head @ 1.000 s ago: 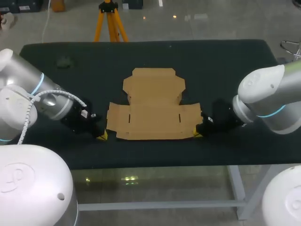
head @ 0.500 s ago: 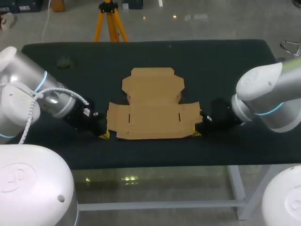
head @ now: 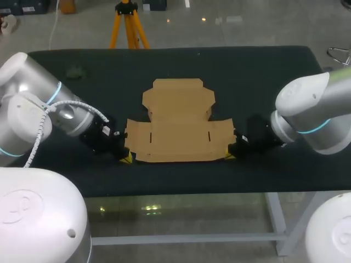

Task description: Assemble the packaging by folding the flat box into shape, placing the metal phone stand inside, and closing the box properly

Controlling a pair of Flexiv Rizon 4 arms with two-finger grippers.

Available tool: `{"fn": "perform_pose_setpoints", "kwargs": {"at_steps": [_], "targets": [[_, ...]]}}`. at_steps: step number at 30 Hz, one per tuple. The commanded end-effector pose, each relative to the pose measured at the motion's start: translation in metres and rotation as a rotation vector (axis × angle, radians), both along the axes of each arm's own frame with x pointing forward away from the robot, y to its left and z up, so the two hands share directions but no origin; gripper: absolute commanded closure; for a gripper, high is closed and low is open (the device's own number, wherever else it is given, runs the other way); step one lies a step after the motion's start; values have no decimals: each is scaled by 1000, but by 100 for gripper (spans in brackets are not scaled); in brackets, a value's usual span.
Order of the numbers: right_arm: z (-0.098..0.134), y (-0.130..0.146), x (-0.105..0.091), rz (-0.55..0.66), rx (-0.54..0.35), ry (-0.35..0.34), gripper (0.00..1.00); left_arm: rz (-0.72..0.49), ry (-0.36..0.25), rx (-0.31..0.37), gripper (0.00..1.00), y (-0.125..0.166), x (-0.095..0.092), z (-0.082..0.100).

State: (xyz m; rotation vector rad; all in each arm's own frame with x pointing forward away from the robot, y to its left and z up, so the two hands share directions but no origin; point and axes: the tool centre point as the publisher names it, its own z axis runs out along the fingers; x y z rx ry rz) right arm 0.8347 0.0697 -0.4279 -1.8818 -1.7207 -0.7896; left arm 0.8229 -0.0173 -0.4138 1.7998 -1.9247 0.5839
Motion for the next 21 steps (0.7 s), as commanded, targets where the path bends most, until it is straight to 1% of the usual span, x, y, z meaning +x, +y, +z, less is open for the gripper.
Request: {"fn": "perform_pose_setpoints", "kwargs": {"at_steps": [1,7,21], "targets": [[1,0,-1,3,5,-3,100,-5,11,4,100,-6,3,-1],[6,5,-1,7,-8,-13,100,-10,6,6,100,-11,-2,3],[14,10,-2,12,-27,-31,100,-44,-24,38,100,-27,-8,11]]}}
